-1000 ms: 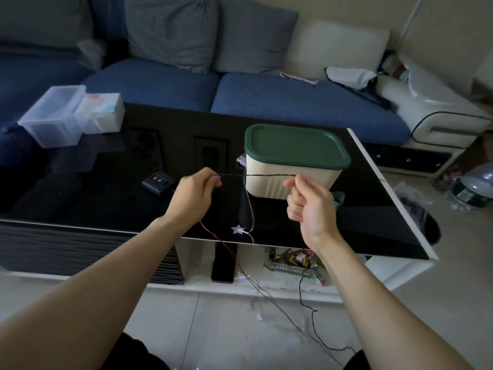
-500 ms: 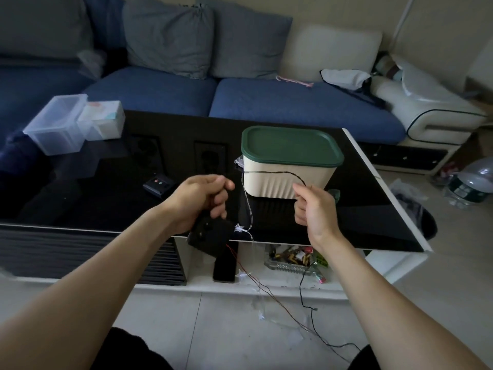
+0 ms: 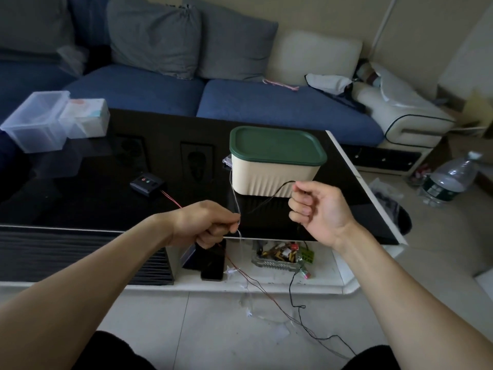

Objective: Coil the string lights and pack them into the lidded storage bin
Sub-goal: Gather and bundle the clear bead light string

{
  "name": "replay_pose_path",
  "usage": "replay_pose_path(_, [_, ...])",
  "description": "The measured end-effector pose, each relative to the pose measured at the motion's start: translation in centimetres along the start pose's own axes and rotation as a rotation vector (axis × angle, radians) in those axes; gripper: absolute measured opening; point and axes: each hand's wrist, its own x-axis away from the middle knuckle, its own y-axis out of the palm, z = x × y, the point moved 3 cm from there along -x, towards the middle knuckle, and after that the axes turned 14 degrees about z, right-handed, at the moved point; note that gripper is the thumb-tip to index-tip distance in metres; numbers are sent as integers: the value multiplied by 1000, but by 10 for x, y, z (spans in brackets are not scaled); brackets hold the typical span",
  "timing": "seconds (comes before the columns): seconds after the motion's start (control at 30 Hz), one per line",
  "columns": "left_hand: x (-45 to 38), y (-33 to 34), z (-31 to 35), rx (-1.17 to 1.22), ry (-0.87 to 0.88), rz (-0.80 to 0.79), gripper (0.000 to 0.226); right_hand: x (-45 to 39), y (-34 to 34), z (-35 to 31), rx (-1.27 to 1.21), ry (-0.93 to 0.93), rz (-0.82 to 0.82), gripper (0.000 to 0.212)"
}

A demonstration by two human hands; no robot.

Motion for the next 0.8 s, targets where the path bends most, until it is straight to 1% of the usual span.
replay_pose_path(0.07, [-3, 2, 1, 135, 61, 206, 34, 4, -8, -2, 196, -9, 46, 15])
replay_pose_path(0.13, [-3, -2, 0, 309, 122, 402, 32, 7, -23, 1, 442, -57, 111, 23])
replay_pose_path(0.2, [-2, -10, 1, 450, 151, 497, 31, 11, -31, 7, 631, -68, 115, 30])
replay_pose_path(0.27, [3, -15, 4, 536, 122, 487, 32, 18, -30, 14, 726, -83, 85, 29])
replay_pose_path(0.37, [11, -11, 10, 630, 52, 381, 32, 26, -15, 26, 947, -232, 90, 24])
replay_pose_path(0.43, [15, -3, 12, 675, 34, 339, 32, 31, -4, 39, 1005, -291, 81, 24])
replay_pose_path(0.5, [15, 7, 13, 711, 32, 310, 31, 36, 8, 52, 1078, -335, 23, 26])
replay_pose_path(0.6, [10, 26, 18, 674, 41, 300, 30, 47, 26, 66, 1178, -404, -102, 27])
replay_pose_path(0.67, [8, 38, 19, 617, 40, 293, 30, 53, 32, 69, 1200, -408, -193, 30])
replay_pose_path(0.73, [6, 46, 16, 566, 30, 232, 28, 56, 33, 69, 1222, -399, -282, 31])
replay_pose_path(0.8, [1, 49, 12, 521, 5, 173, 27, 58, 32, 66, 1226, -397, -341, 25])
